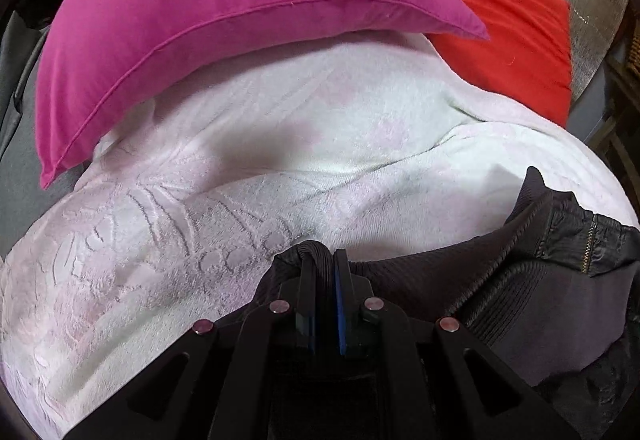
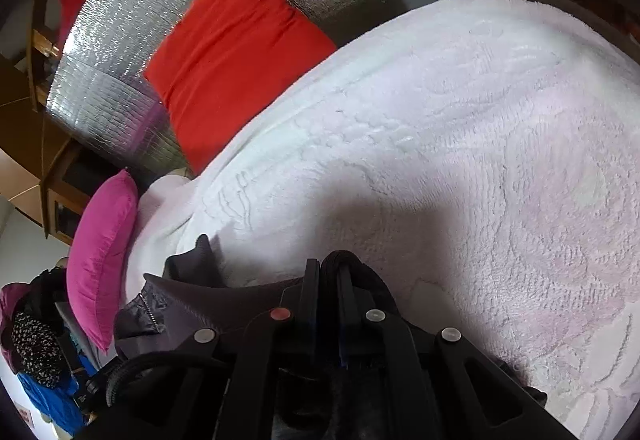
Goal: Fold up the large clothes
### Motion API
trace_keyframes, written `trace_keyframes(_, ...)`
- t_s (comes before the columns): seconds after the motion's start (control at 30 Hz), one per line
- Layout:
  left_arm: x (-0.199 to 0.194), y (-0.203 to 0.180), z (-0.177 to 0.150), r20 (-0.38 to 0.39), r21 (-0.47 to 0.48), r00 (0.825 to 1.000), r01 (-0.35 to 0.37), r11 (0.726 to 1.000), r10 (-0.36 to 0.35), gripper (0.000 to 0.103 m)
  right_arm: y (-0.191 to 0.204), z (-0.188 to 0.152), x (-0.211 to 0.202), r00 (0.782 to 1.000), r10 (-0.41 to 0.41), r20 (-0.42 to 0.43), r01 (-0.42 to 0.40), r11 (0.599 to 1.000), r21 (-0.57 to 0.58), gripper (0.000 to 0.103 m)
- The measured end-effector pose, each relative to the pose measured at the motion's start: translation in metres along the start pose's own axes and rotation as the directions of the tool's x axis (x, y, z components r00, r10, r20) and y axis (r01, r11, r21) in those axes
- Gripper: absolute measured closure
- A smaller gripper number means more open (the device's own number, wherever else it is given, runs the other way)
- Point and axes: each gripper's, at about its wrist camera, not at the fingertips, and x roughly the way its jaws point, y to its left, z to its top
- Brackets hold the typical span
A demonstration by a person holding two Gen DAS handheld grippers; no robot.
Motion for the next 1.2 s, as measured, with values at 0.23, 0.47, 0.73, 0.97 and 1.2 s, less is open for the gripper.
trace_keyframes(0.23,-0.006,0.006,0.007,0.003,-0.021,0.998,0.055,0.998,-0.055,0.090,0.002,0.004,-0.003,1.000,0.016,-0.006,-0.016,1.000,0.014,0.089)
trace_keyframes(0.47,-0.065,0.046,0.011,0.208,-0.049,0.975,0.089,0.995,-0.077,0.025,-0.006,0.016,-0.068,0.982,0.107,0.154,-0.106,0.994,-0.012,0.007)
trace_keyframes(0.73,-0.041,0.031,0.000,0.086,0.155,0.986,0.129,0.979,-0.144,0.025,0.012,0.004,-0.026,0.999,0.011,-0.046,-0.023,0.963,-0.268,0.008)
trace_keyframes(0.97,-0.006,0.000,0.002,-0.013,0.243,0.991,0.130,0.961,-0.131,0.025,0.019,0.013,0.008,0.993,-0.016,-0.119,-0.023,0.947,-0.320,0.013)
trace_keyframes(1.2,-0.006,-0.020,0.001,0.054,0.283,0.998,0.003,0.959,-0.019,0.083,0.042,0.005,-0.001,0.992,-0.097,-0.077,0.055,0.902,-0.429,0.084)
